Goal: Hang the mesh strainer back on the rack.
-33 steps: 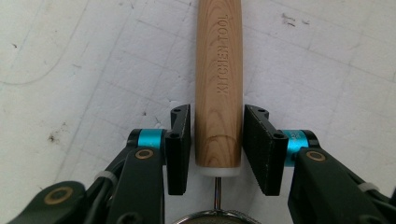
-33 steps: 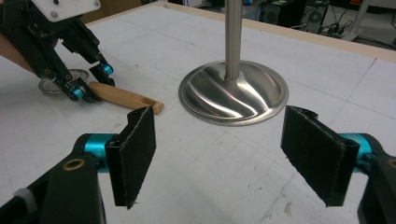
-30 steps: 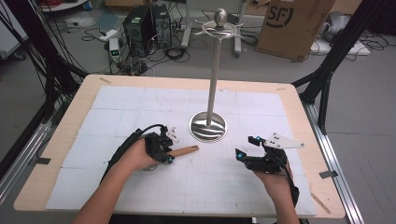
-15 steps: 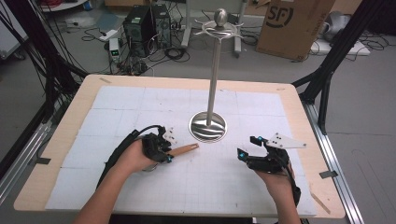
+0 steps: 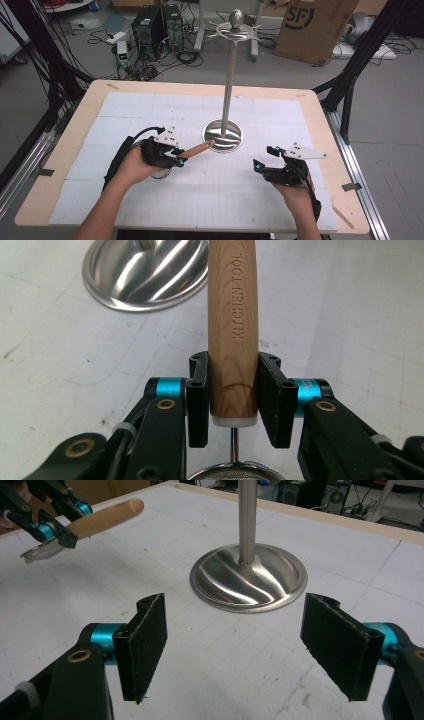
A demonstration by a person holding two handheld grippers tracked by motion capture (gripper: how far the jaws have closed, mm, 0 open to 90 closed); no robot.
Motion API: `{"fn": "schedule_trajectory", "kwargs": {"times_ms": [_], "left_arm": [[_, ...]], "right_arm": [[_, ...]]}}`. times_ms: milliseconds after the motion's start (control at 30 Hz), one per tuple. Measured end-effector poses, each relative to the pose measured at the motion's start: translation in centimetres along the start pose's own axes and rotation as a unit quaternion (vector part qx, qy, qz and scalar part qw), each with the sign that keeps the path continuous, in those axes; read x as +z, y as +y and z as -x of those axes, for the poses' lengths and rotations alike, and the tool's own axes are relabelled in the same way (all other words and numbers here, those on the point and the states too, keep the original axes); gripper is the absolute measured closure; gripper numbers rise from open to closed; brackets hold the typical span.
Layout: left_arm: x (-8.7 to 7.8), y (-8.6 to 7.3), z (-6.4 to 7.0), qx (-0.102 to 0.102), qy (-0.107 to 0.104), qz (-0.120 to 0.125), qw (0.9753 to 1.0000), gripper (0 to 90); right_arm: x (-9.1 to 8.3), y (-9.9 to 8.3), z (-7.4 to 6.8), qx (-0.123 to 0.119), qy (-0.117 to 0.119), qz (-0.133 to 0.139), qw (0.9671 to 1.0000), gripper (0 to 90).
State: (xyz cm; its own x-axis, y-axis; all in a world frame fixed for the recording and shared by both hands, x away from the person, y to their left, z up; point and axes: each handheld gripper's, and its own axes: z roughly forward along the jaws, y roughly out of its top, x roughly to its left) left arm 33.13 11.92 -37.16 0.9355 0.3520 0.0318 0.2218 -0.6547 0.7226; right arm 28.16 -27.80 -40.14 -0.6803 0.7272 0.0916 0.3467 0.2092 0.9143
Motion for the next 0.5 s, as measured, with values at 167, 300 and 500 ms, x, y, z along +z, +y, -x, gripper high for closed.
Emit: {"fn": "schedule_trajectory", "kwargs": {"times_ms": [167,300,500], "left_arm": [[-0.9,0.2,-0.2,-0.011,-0.007,0.043,0.999,68.6],[-1.7,0.4,-0.3,-0.022,-0.02,0.078,0.9965,68.7],[-3.2,1.3,-0.6,-0.023,-0.026,0.119,0.9923,68.6]], "right_arm": [[0.0,0.0,0.0,0.001,0.001,-0.002,1.0,25.7],[0.1,0.0,0.0,-0.001,0.001,-0.001,1.0,25.7],[0.2,0.0,0.0,-0.001,0.002,-0.003,1.0,25.7]]}}
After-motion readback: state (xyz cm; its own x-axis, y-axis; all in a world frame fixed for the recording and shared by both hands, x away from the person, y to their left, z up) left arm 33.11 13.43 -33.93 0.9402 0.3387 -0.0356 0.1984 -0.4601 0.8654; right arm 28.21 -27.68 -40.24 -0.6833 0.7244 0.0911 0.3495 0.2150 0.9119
